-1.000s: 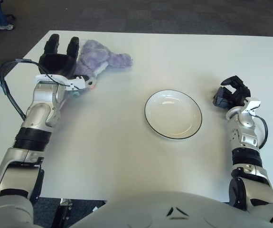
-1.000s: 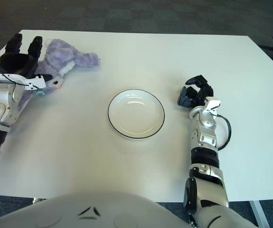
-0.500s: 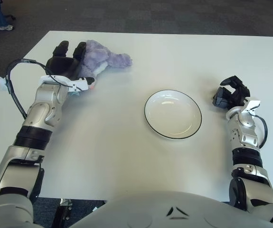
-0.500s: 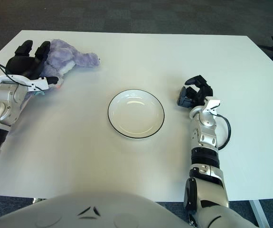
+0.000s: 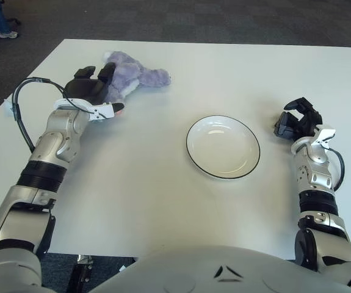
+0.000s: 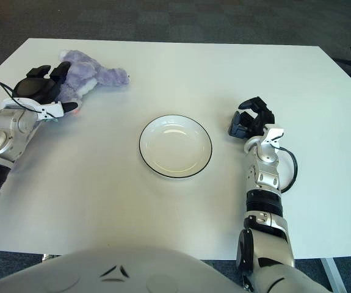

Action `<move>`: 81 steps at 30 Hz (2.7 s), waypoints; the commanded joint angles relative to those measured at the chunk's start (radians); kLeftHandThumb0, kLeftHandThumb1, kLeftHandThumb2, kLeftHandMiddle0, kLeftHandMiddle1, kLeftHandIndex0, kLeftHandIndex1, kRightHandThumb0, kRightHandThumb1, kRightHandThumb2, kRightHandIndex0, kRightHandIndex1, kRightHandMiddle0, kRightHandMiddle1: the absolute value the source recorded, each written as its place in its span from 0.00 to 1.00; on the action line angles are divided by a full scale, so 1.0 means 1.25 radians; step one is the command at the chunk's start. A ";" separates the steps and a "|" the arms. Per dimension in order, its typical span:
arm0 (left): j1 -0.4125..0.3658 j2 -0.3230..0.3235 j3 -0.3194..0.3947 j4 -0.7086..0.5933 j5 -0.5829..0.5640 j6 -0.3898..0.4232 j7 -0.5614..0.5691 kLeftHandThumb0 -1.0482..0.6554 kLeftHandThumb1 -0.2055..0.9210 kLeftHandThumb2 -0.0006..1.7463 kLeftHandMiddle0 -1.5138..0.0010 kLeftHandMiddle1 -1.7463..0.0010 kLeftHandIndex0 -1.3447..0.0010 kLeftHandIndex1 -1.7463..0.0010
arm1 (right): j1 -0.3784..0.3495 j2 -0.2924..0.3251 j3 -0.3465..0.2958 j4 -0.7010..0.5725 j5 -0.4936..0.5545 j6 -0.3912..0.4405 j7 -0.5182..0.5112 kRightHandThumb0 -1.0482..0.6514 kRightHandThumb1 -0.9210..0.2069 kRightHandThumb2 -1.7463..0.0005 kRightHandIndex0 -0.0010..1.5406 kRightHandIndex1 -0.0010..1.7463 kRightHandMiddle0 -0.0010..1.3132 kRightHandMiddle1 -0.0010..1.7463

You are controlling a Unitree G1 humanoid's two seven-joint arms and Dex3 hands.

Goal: Put the doll into the plate.

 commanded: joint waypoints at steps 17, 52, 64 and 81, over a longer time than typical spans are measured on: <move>0.001 -0.024 -0.042 0.011 -0.035 0.027 -0.021 0.00 1.00 0.46 1.00 0.27 1.00 0.90 | 0.041 0.013 0.002 0.012 0.008 0.055 0.011 0.62 0.73 0.10 0.52 0.98 0.41 1.00; -0.157 -0.192 -0.121 0.566 -0.057 -0.055 0.414 0.06 0.96 0.14 1.00 0.54 1.00 1.00 | 0.042 0.003 0.002 0.005 0.002 0.079 0.026 0.62 0.73 0.10 0.52 0.98 0.41 1.00; -0.179 -0.198 -0.133 0.578 -0.080 -0.010 0.406 0.11 0.90 0.13 1.00 0.59 1.00 1.00 | 0.043 -0.006 0.010 0.011 -0.004 0.072 0.036 0.62 0.74 0.10 0.52 0.98 0.41 1.00; -0.185 -0.209 -0.126 0.575 -0.100 0.017 0.490 0.48 0.38 0.62 1.00 0.36 1.00 0.92 | 0.037 -0.013 0.012 0.025 -0.004 0.066 0.047 0.62 0.74 0.10 0.52 0.98 0.41 1.00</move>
